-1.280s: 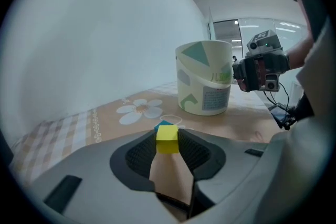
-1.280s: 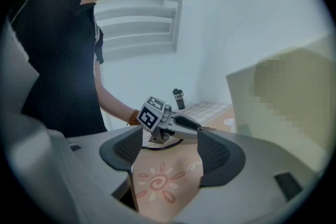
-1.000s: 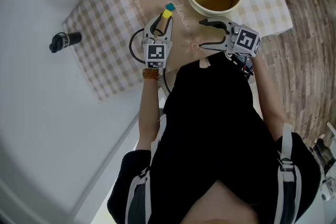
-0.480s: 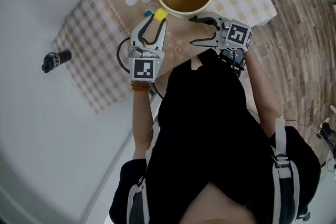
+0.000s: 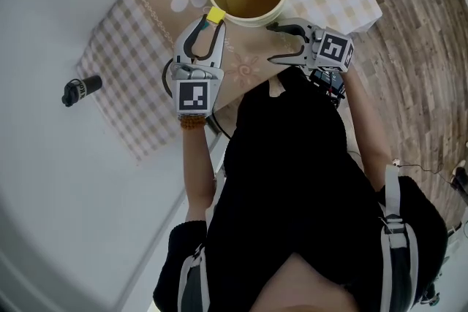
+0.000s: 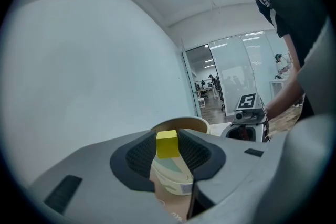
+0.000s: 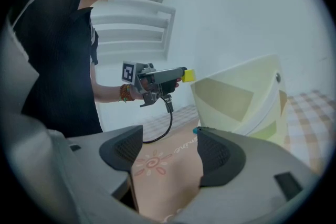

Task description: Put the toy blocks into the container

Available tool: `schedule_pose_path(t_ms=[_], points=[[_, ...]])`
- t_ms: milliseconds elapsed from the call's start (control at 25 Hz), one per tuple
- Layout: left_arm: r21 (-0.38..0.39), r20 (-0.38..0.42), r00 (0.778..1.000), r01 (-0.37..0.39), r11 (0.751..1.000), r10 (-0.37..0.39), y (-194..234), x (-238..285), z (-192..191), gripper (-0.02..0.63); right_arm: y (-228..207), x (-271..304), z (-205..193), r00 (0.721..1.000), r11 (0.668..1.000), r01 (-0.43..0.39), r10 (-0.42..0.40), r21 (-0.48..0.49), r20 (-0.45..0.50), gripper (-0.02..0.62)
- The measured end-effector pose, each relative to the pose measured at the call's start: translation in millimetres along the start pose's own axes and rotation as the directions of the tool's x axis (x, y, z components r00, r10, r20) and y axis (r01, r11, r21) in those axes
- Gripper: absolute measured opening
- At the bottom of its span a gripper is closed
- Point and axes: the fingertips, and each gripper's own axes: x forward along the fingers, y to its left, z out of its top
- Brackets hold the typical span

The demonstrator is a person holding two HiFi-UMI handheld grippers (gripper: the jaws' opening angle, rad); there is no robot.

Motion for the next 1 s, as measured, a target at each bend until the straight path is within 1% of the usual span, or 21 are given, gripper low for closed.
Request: schedule_pose_path(t_ms=[120,200,280,360,400,440,480,520,640,720,760,880,920,960,1000], points=[[0.057,-0.050,0.999,0.021,0.998,-0.018,5,13,14,0.143,-2,-2,3,1.000,1.000,0.006,-0.006,-0.003,0.010,0.322],[0.124,-0.107,0.994,0.045,0.991,-0.032,4,28,19,0.143,-3,-3,4,1.000,1.000,0.012,-0.012,-0.007,0.019,0.322],[0.195,-0.158,0.987,0.069,0.978,-0.038,2,46,21,0.144,-6,-5,5,1.000,1.000,0.017,-0.017,-0.010,0.023,0.322],[0.235,-0.199,0.977,0.118,0.965,-0.071,-6,64,22,0.144,-9,-8,5,0.999,1.000,0.023,-0.022,-0.010,0.028,0.322],[0.240,-0.228,0.968,0.158,0.958,-0.102,-12,72,21,0.144,-10,-9,6,0.999,1.000,0.027,-0.026,-0.010,0.033,0.322],[0.242,-0.268,0.953,0.206,0.948,-0.139,-18,80,17,0.144,-11,-11,6,0.999,0.999,0.031,-0.030,-0.008,0.037,0.322],[0.242,-0.316,0.932,0.260,0.935,-0.177,-25,86,11,0.144,-12,-13,6,0.999,0.999,0.034,-0.034,-0.007,0.040,0.322],[0.241,-0.367,0.905,0.314,0.918,-0.213,-32,92,4,0.144,-13,-15,5,0.998,0.999,0.038,-0.038,-0.005,0.042,0.322],[0.216,-0.495,0.817,0.444,0.870,-0.294,-49,107,-9,0.144,-17,-23,2,0.998,0.999,0.048,-0.047,-0.002,0.038,0.322],[0.187,-0.572,0.754,0.503,0.844,-0.323,-55,114,-20,0.145,-20,-27,0,0.998,0.999,0.054,-0.054,-0.001,0.033,0.322],[0.172,-0.613,0.718,0.529,0.831,-0.330,-56,115,-27,0.145,-22,-29,0,0.998,0.998,0.058,-0.058,0.000,0.033,0.322],[0.119,-0.720,0.596,0.610,0.783,-0.355,-64,112,-50,0.145,-25,-35,1,0.996,0.997,0.074,-0.074,0.008,0.044,0.322],[0.101,-0.742,0.563,0.631,0.769,-0.364,-67,111,-56,0.146,-26,-36,1,0.996,0.997,0.077,-0.078,0.012,0.046,0.322],[0.087,-0.757,0.538,0.644,0.760,-0.369,-69,111,-60,0.146,-26,-37,0,0.996,0.997,0.078,-0.078,0.015,0.046,0.322],[0.074,-0.767,0.522,0.650,0.757,-0.373,-70,112,-62,0.146,-26,-37,-1,0.996,0.997,0.077,-0.077,0.016,0.044,0.322]])
